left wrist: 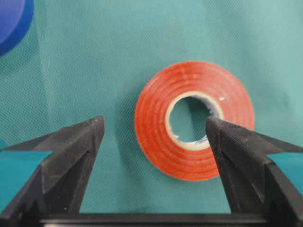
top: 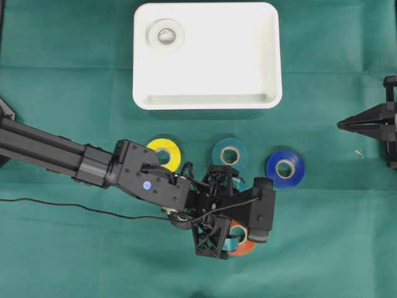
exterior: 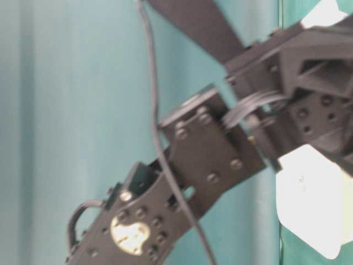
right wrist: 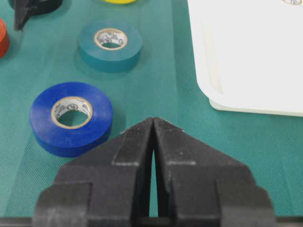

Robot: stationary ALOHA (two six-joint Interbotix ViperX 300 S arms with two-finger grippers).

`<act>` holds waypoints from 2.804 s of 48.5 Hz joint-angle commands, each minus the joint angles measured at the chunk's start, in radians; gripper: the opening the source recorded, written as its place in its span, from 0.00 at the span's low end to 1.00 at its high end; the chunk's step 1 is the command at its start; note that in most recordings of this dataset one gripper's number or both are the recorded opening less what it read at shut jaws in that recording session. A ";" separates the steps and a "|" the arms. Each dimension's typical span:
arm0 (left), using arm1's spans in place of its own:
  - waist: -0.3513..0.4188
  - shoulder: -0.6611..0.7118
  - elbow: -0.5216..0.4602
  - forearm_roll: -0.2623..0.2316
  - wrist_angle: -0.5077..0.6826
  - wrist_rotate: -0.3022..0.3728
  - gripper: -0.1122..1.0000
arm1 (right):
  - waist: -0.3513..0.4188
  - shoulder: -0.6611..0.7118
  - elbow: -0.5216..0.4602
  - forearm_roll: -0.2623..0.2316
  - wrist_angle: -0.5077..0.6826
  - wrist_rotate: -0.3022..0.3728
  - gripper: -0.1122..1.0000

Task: Put the tape into the white case with the left arm.
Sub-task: 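Lower and close the left gripper on the red tape roll, then lift the red roll and carry it into the white tray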

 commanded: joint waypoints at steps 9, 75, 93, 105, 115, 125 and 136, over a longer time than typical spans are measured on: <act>0.021 0.009 -0.037 0.000 0.018 -0.002 0.91 | -0.002 0.005 -0.012 -0.002 -0.011 -0.002 0.02; 0.006 -0.044 -0.057 0.005 0.091 0.006 0.33 | -0.002 0.005 -0.012 -0.002 -0.011 -0.002 0.02; 0.009 -0.153 -0.048 0.008 0.202 0.012 0.33 | -0.002 0.005 -0.012 -0.002 -0.012 -0.002 0.02; 0.061 -0.170 -0.026 0.009 0.209 0.051 0.33 | -0.002 0.005 -0.012 -0.002 -0.012 -0.002 0.02; 0.117 -0.193 0.009 0.011 0.209 0.092 0.33 | -0.002 0.005 -0.012 0.000 -0.011 -0.002 0.02; 0.196 -0.241 0.081 0.009 0.199 0.120 0.33 | -0.002 0.005 -0.012 0.000 -0.011 -0.002 0.02; 0.291 -0.281 0.152 0.009 0.183 0.160 0.33 | -0.002 0.005 -0.012 -0.002 -0.011 -0.002 0.02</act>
